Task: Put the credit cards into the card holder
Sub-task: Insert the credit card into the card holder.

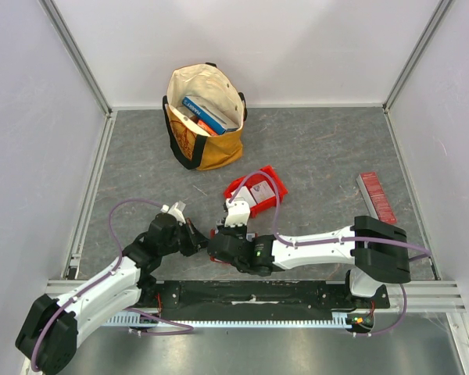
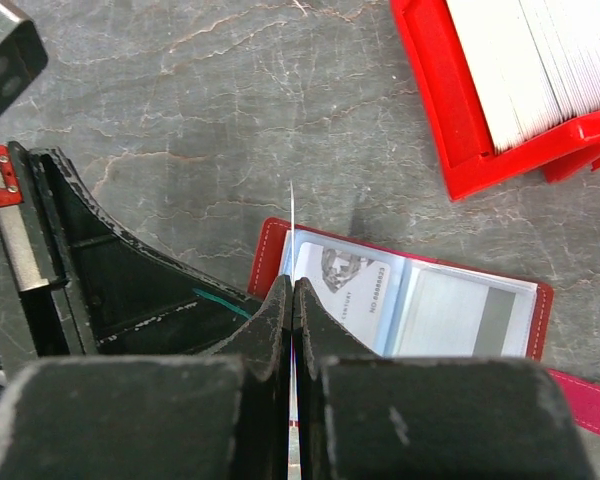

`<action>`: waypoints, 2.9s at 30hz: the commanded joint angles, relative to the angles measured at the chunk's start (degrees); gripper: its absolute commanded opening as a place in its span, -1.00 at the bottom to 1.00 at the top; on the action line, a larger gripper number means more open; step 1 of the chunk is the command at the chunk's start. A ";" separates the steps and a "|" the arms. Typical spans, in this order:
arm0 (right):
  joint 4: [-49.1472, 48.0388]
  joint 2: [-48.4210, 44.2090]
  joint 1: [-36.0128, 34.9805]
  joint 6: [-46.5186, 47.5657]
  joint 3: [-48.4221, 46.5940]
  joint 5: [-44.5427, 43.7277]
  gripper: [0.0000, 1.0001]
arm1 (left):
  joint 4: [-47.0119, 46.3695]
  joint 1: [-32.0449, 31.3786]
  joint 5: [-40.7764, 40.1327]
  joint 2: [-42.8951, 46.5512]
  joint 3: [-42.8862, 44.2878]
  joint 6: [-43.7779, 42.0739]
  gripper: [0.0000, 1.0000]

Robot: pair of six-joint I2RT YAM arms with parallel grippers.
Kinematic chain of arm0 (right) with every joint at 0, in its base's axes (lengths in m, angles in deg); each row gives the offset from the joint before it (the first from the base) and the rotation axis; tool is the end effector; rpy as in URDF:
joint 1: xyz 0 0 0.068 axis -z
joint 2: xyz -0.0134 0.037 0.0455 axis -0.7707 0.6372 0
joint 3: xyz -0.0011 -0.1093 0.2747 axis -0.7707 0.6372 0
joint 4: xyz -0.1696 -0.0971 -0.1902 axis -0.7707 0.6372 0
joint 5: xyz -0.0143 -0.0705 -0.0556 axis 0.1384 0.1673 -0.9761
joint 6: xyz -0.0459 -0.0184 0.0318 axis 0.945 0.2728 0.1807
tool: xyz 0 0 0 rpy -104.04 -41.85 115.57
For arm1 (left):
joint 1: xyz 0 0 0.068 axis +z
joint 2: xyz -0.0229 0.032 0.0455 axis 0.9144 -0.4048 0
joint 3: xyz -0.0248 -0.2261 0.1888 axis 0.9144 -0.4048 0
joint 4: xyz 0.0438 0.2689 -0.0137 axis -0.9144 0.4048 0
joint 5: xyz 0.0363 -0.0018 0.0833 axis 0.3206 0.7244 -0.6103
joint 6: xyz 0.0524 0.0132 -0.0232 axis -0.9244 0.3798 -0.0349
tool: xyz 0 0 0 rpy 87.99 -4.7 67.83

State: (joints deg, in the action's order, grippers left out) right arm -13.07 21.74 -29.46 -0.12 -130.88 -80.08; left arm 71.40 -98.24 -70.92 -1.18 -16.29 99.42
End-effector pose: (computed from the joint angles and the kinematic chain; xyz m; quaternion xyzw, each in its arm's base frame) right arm 0.0928 0.3444 0.2163 -0.0408 0.8621 0.1810 0.4715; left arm 0.1179 -0.0883 0.1462 -0.1276 0.8767 -0.4044 0.2270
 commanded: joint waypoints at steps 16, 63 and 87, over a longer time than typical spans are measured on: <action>-1.31 0.27 0.86 -1.11 -2.55 -0.17 -1.00 | -0.44 -0.05 -0.38 1.02 -0.21 1.45 -0.96; 20.84 -9.12 -1.42 -8.84 1.49 -5.00 -1.00 | 0.00 -0.05 -2.14 -1.97 -0.12 0.05 -0.96; -25.83 -14.32 9.21 -12.62 27.59 24.62 -1.00 | -5.01 -0.05 -2.67 -6.63 -3.63 0.31 -0.97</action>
State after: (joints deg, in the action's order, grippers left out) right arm -31.01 6.75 -20.52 -8.97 -104.72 -56.41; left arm 67.27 -98.24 -72.38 -7.76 -19.14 99.45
